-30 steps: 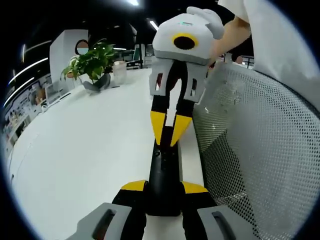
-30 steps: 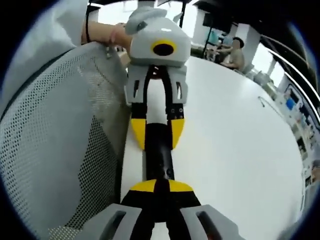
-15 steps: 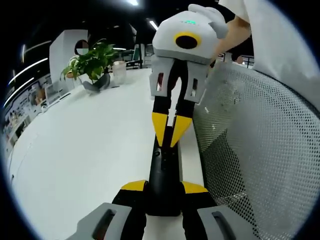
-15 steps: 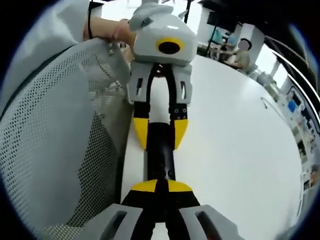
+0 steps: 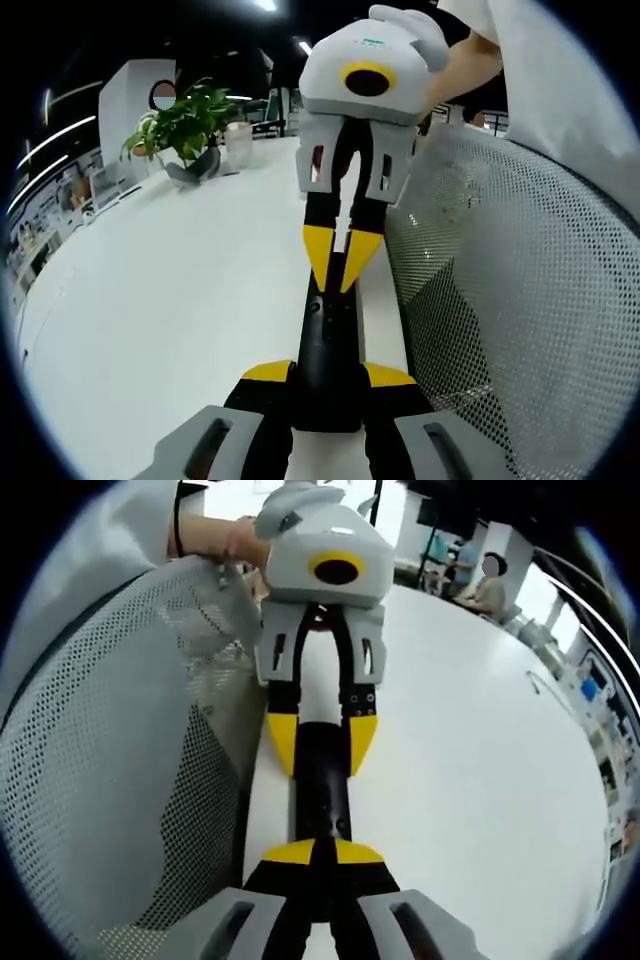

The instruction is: Press the specified remote control buttons in sequence, fully releasing each button before pressing the next.

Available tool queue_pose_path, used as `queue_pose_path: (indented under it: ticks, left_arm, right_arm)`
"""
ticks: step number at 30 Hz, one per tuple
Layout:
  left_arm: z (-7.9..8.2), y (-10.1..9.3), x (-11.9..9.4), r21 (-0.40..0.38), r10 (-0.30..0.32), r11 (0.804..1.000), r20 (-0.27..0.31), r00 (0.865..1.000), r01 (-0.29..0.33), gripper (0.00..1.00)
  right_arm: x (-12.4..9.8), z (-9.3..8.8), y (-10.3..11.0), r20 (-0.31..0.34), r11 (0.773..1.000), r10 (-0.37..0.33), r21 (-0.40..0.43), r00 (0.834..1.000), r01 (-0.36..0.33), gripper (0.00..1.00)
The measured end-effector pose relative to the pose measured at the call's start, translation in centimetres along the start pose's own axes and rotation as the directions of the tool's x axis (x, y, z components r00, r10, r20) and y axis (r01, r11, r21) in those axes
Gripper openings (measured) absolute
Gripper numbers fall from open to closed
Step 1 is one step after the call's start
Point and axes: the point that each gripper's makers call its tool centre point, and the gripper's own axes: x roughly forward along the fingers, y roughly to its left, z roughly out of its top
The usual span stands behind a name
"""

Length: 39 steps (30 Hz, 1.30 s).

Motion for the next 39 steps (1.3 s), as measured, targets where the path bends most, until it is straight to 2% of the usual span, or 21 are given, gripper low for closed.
queue_pose_path:
  ticks: [6, 7, 8, 9, 10, 16, 17, 19, 21, 25, 28, 30, 35, 39]
  left_arm:
    - [-0.01, 0.0, 0.01, -0.001, 0.0, 1.0, 0.001, 1.0, 0.0, 0.25]
    - [-0.01, -0.01, 0.0, -0.001, 0.0, 1.0, 0.001, 1.0, 0.0, 0.25]
    - [-0.01, -0.02, 0.0, 0.0, -0.001, 1.0, 0.0, 1.0, 0.001, 0.25]
    - [-0.01, -0.02, 0.0, 0.0, -0.001, 1.0, 0.0, 1.0, 0.001, 0.25]
    - [-0.01, -0.02, 0.0, 0.001, -0.001, 1.0, -0.001, 1.0, 0.001, 0.25]
    - [-0.03, -0.02, 0.01, 0.003, -0.002, 1.0, -0.004, 1.0, 0.002, 0.25]
    - [-0.03, -0.01, 0.01, 0.003, -0.002, 1.0, -0.004, 1.0, 0.002, 0.25]
    - [-0.04, 0.0, 0.0, 0.001, -0.002, 1.0, -0.004, 1.0, 0.002, 0.25]
    - [-0.04, 0.01, -0.01, 0.0, -0.001, 1.0, -0.003, 1.0, 0.001, 0.25]
    - [-0.03, 0.02, -0.03, 0.002, 0.0, 1.0, -0.006, 1.0, 0.0, 0.25]
    - [-0.03, 0.0, -0.03, 0.003, -0.003, 1.0, -0.005, 1.0, 0.003, 0.25]
    - [-0.03, -0.01, -0.04, 0.002, -0.003, 1.0, -0.005, 1.0, 0.003, 0.25]
    - [-0.04, -0.02, -0.03, 0.003, -0.003, 1.0, -0.005, 1.0, 0.004, 0.25]
    - [-0.03, -0.02, -0.03, 0.003, -0.004, 1.0, -0.006, 1.0, 0.004, 0.25]
  right_arm:
    - [0.16, -0.13, -0.51, -0.026, 0.999, 0.019, 0.049, 0.999, -0.018, 0.0]
    - [0.22, -0.16, -0.39, -0.043, 0.999, 0.024, 0.025, 0.999, -0.023, 0.0]
    - [0.2, -0.18, -0.41, -0.069, 0.998, 0.013, -0.063, 0.998, -0.018, 0.0]
    - [0.22, -0.21, -0.37, -0.075, 0.998, 0.003, -0.067, 0.997, -0.008, 0.0]
    - [0.27, -0.14, -0.13, -0.073, 1.0, -0.008, -0.03, 0.997, 0.006, 0.0]
    - [0.22, -0.13, -0.33, -0.093, 0.999, -0.039, -0.023, 0.995, 0.037, 0.0]
    - [0.17, -0.16, -0.38, -0.08, 0.999, -0.042, -0.011, 0.996, 0.041, 0.0]
    - [0.05, -0.02, -0.44, -0.022, 0.995, -0.037, 0.093, 0.999, 0.038, 0.0]
    - [-0.1, -0.07, -0.42, -0.006, 0.99, -0.032, 0.138, 0.999, 0.032, 0.0]
    - [-0.49, -0.91, -0.03, -0.056, 0.996, -0.019, 0.088, 0.998, 0.024, 0.0]
    - [-0.54, -0.92, 0.04, -0.059, 0.997, -0.017, 0.072, 0.998, 0.021, 0.0]
    - [-0.41, -0.83, 0.03, -0.082, 0.998, -0.007, 0.055, 0.997, 0.012, 0.0]
    - [-0.19, -0.77, -0.1, -0.154, 0.998, 0.015, 0.066, 0.988, -0.005, 0.0]
    - [-0.26, -0.92, -0.05, -0.168, 0.999, 0.01, 0.049, 0.986, -0.002, 0.0]
